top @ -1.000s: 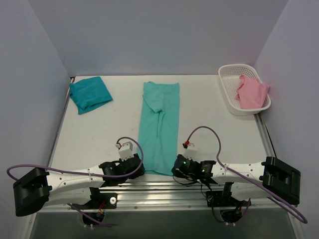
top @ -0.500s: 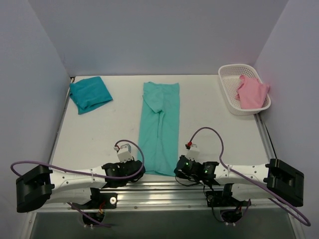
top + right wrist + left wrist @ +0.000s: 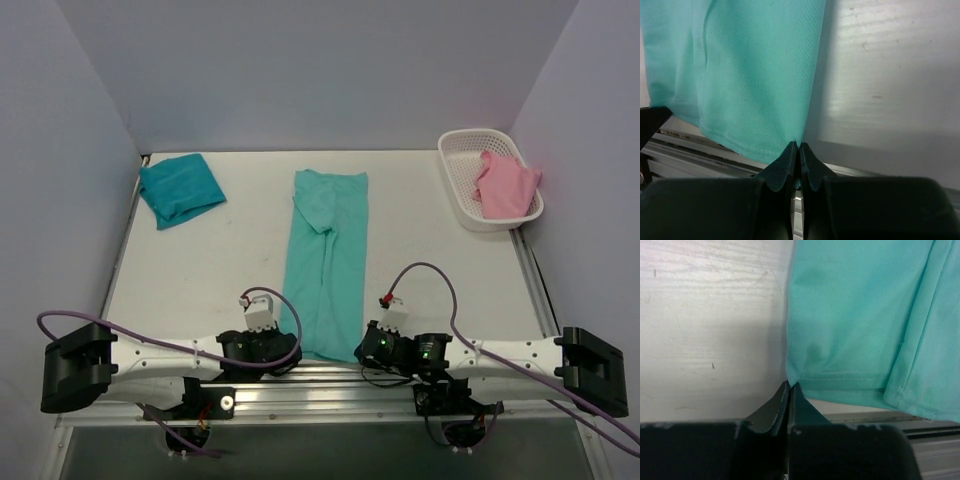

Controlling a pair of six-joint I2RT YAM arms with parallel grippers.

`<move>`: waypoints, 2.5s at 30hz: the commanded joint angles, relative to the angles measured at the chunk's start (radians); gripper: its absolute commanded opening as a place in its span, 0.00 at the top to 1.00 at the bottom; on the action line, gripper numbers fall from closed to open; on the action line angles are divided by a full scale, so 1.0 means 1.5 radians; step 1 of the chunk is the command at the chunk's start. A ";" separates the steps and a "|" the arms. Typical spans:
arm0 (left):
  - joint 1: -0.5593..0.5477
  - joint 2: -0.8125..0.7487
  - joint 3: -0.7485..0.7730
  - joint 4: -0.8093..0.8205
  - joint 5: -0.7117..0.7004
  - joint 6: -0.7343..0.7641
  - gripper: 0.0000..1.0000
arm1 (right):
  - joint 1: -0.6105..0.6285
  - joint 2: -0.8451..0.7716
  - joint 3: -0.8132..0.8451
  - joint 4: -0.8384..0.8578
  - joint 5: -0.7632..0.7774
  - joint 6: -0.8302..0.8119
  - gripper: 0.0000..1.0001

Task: Fold and stack the t-shirts
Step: Fold the tshirt

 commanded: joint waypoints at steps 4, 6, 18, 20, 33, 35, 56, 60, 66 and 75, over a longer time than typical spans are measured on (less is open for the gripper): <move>-0.063 -0.005 0.086 -0.141 -0.019 -0.063 0.98 | 0.062 -0.039 0.021 -0.129 0.068 0.084 1.00; -0.071 -0.013 0.104 -0.167 -0.026 -0.061 0.98 | 0.065 -0.037 0.038 -0.162 0.082 0.087 1.00; -0.034 -0.091 0.284 -0.187 -0.146 0.126 0.98 | 0.015 0.031 0.283 -0.333 0.228 -0.010 1.00; -0.016 -0.087 0.306 -0.178 -0.148 0.179 0.98 | -0.004 0.043 0.312 -0.338 0.234 -0.041 1.00; 0.169 -0.041 0.376 -0.008 -0.046 0.356 0.97 | -0.179 0.164 0.465 -0.308 0.227 -0.247 1.00; 0.198 -0.008 0.405 0.010 -0.026 0.381 0.97 | -0.215 0.192 0.483 -0.284 0.214 -0.283 1.00; 0.399 0.329 0.577 0.123 0.150 0.462 0.98 | -0.403 0.535 0.687 -0.185 0.112 -0.432 1.00; 0.446 0.396 0.597 0.147 0.189 0.471 0.98 | -0.428 0.579 0.716 -0.175 0.091 -0.446 1.00; 0.511 0.505 0.667 0.170 0.256 0.489 0.98 | -0.460 0.661 0.773 -0.169 0.066 -0.462 1.00; 0.552 0.621 0.725 0.191 0.313 0.493 0.98 | -0.485 0.760 0.832 -0.160 0.029 -0.474 0.62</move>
